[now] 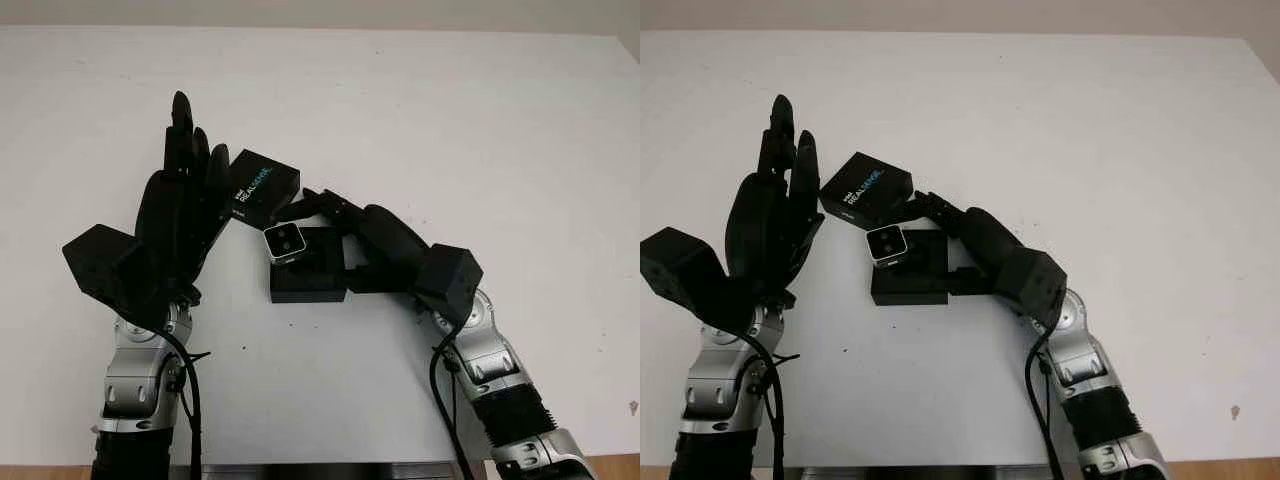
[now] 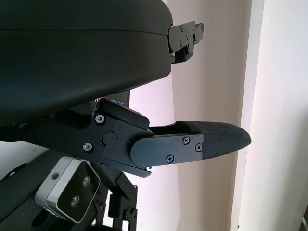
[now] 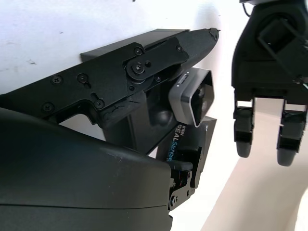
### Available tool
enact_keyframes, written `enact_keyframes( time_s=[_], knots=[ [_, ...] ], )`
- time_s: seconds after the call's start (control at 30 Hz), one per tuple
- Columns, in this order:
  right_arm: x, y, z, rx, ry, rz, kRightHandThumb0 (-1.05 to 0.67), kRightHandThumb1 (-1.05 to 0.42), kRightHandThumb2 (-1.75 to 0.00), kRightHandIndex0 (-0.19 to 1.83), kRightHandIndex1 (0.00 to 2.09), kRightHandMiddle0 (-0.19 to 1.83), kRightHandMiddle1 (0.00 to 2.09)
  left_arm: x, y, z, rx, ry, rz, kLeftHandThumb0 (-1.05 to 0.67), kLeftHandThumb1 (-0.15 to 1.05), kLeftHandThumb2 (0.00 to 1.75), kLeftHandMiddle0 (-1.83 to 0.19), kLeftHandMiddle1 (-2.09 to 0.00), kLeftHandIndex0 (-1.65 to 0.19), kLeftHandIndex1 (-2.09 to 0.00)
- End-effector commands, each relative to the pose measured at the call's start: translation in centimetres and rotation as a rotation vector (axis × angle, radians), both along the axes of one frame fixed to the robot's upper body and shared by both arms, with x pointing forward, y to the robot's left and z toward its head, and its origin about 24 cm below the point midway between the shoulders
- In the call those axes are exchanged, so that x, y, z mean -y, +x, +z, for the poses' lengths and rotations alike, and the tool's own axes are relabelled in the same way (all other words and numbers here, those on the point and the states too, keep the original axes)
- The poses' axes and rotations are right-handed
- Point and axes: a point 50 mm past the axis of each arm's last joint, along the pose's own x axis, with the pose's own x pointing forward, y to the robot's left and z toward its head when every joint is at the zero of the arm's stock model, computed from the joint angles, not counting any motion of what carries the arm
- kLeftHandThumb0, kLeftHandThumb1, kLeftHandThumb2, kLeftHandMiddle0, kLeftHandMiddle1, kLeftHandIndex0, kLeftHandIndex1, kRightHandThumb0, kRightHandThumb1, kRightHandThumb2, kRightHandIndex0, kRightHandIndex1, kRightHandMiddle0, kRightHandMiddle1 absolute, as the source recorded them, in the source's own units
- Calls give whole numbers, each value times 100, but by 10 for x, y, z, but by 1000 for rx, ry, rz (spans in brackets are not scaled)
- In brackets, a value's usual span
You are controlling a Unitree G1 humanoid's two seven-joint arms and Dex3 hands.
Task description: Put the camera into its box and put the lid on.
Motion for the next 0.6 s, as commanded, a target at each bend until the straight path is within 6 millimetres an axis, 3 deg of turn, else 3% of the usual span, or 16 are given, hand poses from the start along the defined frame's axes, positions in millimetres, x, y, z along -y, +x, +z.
enact_keyframes(
  time_s=[0.0,0.57],
  knots=[
    [0,-1,-1,-8,18,-7,-78,-91,-6,8,7,11,112,1,0,3,14,4,-2,-81,105,49,19,0,19,0],
    [-4,-5,-1,70,-8,-38,-60,-91,-6,15,9,23,122,2,0,2,21,-4,-2,-80,105,47,19,0,19,0]
  ],
)
